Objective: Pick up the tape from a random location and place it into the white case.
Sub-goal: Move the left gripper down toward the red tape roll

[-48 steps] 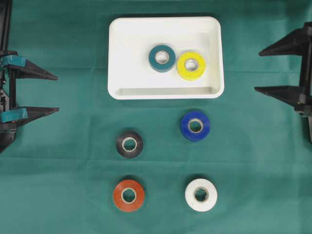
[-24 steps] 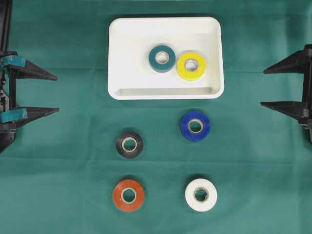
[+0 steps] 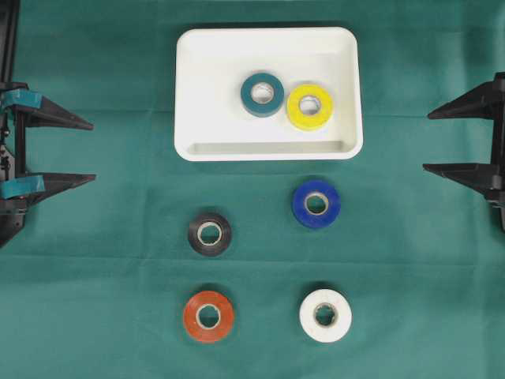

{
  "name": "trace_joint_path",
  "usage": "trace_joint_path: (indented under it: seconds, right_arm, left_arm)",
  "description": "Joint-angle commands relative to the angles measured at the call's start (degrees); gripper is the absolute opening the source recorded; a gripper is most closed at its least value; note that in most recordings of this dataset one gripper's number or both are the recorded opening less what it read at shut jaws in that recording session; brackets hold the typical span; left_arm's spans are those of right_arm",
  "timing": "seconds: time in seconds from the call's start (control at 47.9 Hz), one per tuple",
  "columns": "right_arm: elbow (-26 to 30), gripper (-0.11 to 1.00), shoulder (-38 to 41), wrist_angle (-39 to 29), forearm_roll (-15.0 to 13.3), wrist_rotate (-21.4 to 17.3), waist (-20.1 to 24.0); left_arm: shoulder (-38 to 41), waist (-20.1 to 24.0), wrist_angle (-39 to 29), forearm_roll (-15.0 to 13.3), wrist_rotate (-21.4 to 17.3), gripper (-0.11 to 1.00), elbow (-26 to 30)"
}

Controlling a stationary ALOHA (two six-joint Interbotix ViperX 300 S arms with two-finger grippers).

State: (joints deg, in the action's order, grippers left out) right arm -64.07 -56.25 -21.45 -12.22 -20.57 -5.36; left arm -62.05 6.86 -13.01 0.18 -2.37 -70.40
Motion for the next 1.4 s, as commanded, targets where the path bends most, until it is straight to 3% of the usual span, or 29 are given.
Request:
trace_joint_path:
  seconds: [0.0, 0.209, 0.397, 0.606, 0.856, 1.149, 1.379]
  right_arm:
    - [0.79, 0.86, 0.18, 0.53, 0.00, -0.09, -0.09]
    - [0.79, 0.86, 0.18, 0.70, 0.00, -0.09, -0.18]
    - [0.88, 0.86, 0.18, 0.70, -0.09, -0.09, -0.18]
    - [0.88, 0.86, 0.09, 0.70, -0.09, -0.09, -0.18]
    - [0.88, 0.86, 0.18, 0.70, -0.09, -0.09, -0.09]
    - [1.05, 0.86, 0.18, 0.70, -0.09, -0.18, -0.18]
    - [1.32, 0.86, 0.18, 0.53, -0.09, -0.18, -0.18]
  left_arm:
    - [0.44, 0.09, 0.35, -0.09, 0.18, 0.95, 0.62]
    - [0.44, -0.79, 0.35, -0.35, 0.18, 0.95, 0.62]
    - [0.53, -5.19, 0.35, -0.35, 1.41, 0.95, 0.70]
    - [0.53, -13.54, 0.35, -0.35, 4.57, 0.95, 0.79]
    - [0.53, -23.29, 0.70, -0.35, 4.66, 0.95, 0.97]
    - [0.62, -23.99, 1.49, -0.35, 4.66, 0.95, 0.97]
    - [5.19, -24.35, 8.88, -0.35, 4.57, 0.95, 1.76]
